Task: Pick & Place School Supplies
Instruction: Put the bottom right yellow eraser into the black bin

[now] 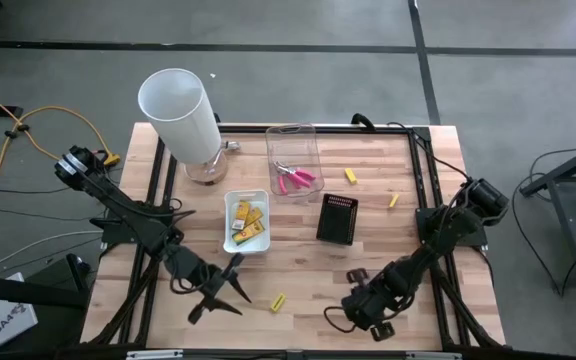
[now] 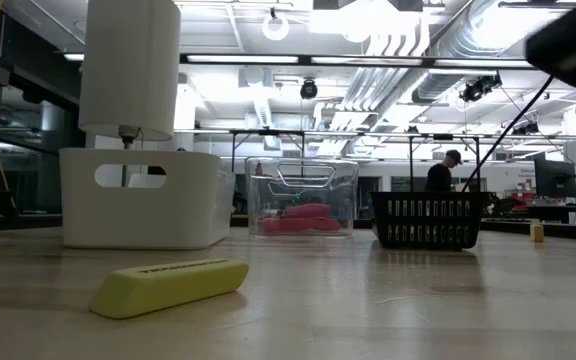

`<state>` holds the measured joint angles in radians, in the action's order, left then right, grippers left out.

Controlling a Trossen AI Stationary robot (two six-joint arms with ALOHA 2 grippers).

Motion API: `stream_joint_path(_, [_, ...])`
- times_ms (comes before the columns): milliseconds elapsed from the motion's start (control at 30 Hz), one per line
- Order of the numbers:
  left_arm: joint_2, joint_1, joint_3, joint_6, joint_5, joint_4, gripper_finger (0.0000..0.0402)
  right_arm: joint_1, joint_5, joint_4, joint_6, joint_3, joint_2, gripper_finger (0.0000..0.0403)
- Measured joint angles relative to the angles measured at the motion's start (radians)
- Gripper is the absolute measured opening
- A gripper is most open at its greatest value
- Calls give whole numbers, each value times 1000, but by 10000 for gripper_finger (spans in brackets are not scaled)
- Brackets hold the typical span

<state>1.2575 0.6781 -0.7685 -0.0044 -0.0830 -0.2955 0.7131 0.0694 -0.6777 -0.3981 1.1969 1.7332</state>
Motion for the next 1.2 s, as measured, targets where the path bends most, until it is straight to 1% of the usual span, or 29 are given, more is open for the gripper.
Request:
stream_joint_path(233, [0, 49, 0, -1, 0, -32, 146, -2, -71, -25, 364, 0, 0, 134])
stream_joint_path(333, [0, 73, 0, -3, 0, -63, 146, 2, -73, -49, 466, 0, 0, 134])
stream_joint_path(467, [0, 103, 0, -3, 0, -110, 146, 19, -71, -121, 553, 0, 0, 134])
stream_joint_path(633, [0, 118, 0, -25, 0, -175, 146, 49, -72, -153, 622, 0, 0, 134])
stream_joint_path(733, [0, 118, 0, -26, -2, -198, 146, 72, -92, -152, 655, 0, 6, 134])
stream_joint_path(867, [0, 118, 0, -26, -29, -209, 146, 94, -122, -149, 665, 0, 10, 134])
stream_joint_path(1000, [0, 118, 0, -26, -54, -208, 146, 99, -123, -130, 666, 0, 10, 134])
stream_joint_path(1200, [0, 118, 0, -26, -54, -217, 146, 99, -123, -80, 679, 0, 16, 134])
